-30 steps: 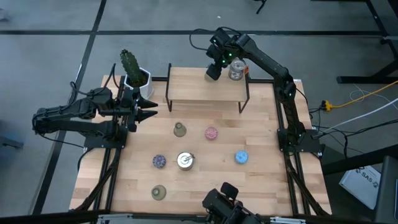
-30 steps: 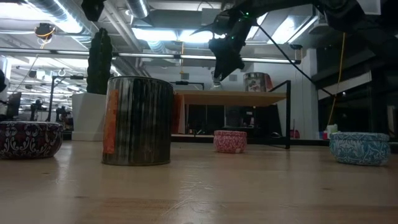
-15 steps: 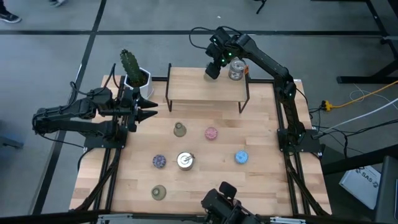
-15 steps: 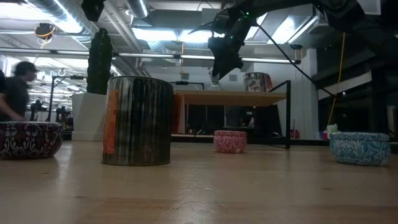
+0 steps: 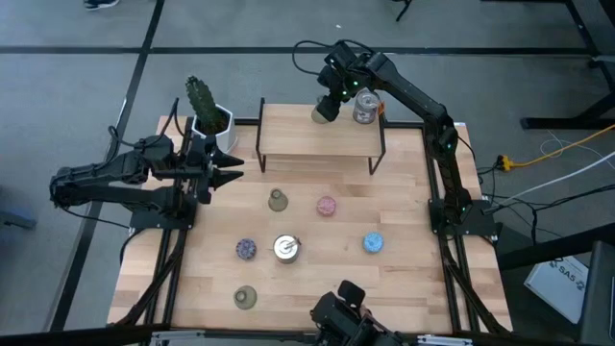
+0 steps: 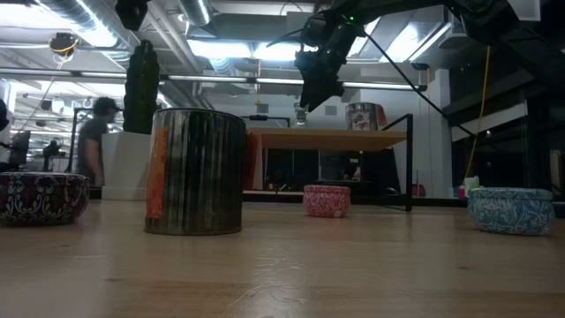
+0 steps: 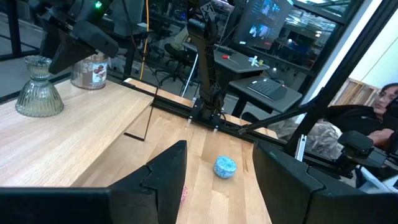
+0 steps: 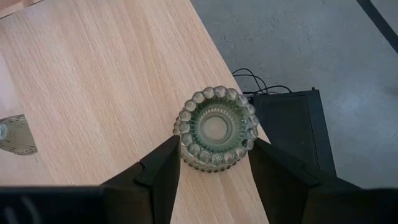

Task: Pick & Place candle stick holders
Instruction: Put the right green glass candle holder on the shelf, then put the blue scented candle on the shelf

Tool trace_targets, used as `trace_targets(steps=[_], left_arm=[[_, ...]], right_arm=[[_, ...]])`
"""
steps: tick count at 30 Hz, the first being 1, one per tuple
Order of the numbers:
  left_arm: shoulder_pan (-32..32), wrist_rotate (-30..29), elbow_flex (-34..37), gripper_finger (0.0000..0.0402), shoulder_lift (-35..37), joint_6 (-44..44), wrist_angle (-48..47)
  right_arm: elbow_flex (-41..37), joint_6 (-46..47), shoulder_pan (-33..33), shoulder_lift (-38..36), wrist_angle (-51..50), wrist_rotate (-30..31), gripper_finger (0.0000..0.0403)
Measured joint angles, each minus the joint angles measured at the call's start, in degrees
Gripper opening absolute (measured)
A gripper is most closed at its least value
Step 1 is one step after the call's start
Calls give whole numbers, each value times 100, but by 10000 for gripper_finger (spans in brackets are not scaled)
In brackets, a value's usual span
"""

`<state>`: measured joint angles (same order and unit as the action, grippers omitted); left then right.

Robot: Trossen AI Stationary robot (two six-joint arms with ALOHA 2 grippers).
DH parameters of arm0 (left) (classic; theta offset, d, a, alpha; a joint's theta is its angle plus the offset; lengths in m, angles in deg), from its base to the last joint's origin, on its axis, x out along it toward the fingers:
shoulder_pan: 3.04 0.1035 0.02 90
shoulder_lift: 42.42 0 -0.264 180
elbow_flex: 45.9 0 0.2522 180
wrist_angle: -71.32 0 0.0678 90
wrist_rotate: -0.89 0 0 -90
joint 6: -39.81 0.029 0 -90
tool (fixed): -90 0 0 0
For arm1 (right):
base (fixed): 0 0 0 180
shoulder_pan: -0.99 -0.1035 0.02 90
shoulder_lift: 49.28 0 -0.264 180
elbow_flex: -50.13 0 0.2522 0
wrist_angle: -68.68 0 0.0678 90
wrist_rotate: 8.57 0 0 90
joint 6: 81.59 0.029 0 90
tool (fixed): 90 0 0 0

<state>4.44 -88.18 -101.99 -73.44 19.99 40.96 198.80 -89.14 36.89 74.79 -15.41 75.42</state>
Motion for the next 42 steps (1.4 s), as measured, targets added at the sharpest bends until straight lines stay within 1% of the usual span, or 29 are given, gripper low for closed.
trace_targets(steps=[6, 9, 11, 15, 28, 36, 42], left_arm=[[0, 0, 1, 180, 0, 0, 0], [0, -1, 1, 180, 0, 1, 0], [0, -1, 0, 180, 0, 2, 0], [0, -2, 1, 180, 0, 3, 0], [0, -2, 1, 180, -1, 2, -1], [0, -2, 1, 180, 0, 4, 0], [0, -2, -1, 180, 1, 3, 0]], right_arm=[[0, 56, 0, -2, -47, 25, 191], [0, 72, 0, -36, -259, 38, 191], [7, 70, -4, -76, -381, 178, 191], [7, 66, -3, -213, -644, 378, 191], [7, 68, -98, -745, -878, 450, 191], [7, 160, -412, -945, -1500, 439, 191], [7, 219, -774, -1066, -1698, 432, 191]])
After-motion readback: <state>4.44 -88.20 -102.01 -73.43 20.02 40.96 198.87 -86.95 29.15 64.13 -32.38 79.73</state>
